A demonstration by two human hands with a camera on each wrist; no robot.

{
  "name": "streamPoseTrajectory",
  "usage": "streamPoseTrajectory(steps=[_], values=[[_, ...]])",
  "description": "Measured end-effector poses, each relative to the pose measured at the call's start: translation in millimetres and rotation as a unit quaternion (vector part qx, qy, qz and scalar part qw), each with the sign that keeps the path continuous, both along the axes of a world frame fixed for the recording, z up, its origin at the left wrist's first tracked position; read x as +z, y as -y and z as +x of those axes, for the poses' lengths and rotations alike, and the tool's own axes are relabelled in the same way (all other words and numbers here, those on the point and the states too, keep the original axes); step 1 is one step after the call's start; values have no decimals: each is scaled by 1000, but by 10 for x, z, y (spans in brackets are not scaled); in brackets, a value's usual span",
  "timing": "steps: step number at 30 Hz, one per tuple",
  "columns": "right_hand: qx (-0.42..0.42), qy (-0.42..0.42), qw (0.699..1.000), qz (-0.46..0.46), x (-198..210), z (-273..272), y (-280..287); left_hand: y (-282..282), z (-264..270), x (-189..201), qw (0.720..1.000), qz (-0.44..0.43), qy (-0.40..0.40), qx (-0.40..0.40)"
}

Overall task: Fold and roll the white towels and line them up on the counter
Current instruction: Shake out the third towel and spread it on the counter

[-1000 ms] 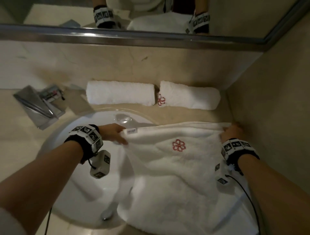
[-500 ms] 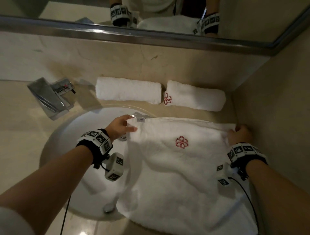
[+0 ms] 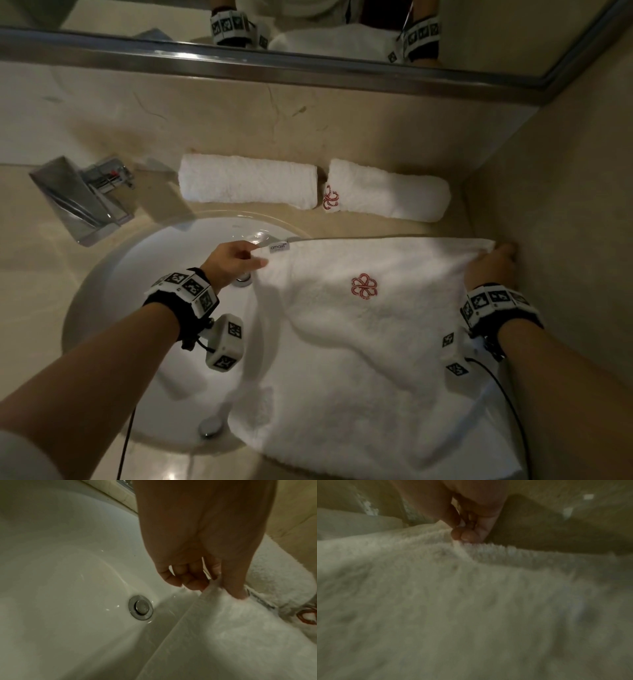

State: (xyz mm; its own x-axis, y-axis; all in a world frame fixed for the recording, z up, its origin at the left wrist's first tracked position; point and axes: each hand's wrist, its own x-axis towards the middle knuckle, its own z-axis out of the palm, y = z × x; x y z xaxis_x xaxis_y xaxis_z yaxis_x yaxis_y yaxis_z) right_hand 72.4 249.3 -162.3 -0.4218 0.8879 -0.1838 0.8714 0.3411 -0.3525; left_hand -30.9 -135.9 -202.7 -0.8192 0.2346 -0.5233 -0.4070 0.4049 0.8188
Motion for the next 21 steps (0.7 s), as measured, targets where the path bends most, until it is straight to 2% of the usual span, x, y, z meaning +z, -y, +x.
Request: streamPoseTrajectory(steps=[4, 11, 16, 21], values=[[24, 12, 1000, 9, 0, 3, -14, -37, -12, -47, 998, -5, -31, 45], [107, 10, 993, -53, -88, -68, -13, -73, -49, -95, 991, -26, -78, 105], [97, -38, 989, -108, -73, -100, -72, -78, -82, -99, 993, 4, -52, 104], [65, -47, 981, -177, -26, -165, -115, -44, -55, 1, 995, 90, 12, 42]])
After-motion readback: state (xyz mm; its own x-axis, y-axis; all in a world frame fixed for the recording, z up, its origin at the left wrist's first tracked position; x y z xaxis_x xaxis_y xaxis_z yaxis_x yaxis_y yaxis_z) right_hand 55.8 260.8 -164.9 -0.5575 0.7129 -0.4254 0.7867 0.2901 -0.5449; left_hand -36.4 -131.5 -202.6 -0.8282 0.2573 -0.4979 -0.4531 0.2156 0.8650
